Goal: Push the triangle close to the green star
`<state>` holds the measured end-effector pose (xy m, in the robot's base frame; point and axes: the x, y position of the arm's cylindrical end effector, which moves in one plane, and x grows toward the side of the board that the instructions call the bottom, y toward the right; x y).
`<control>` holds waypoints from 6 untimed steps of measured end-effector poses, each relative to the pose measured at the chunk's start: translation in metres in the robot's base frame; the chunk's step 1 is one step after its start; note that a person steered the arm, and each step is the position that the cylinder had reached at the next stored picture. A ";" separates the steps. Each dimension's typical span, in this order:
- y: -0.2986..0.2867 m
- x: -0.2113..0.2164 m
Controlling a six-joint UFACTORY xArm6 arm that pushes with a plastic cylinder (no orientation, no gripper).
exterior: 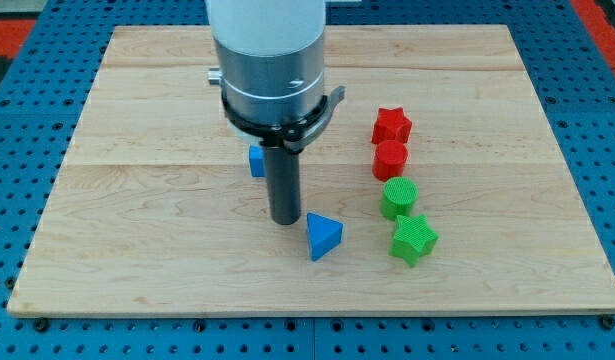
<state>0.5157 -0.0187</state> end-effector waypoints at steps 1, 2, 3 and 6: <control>0.022 0.022; 0.054 0.040; 0.047 0.048; 0.075 0.072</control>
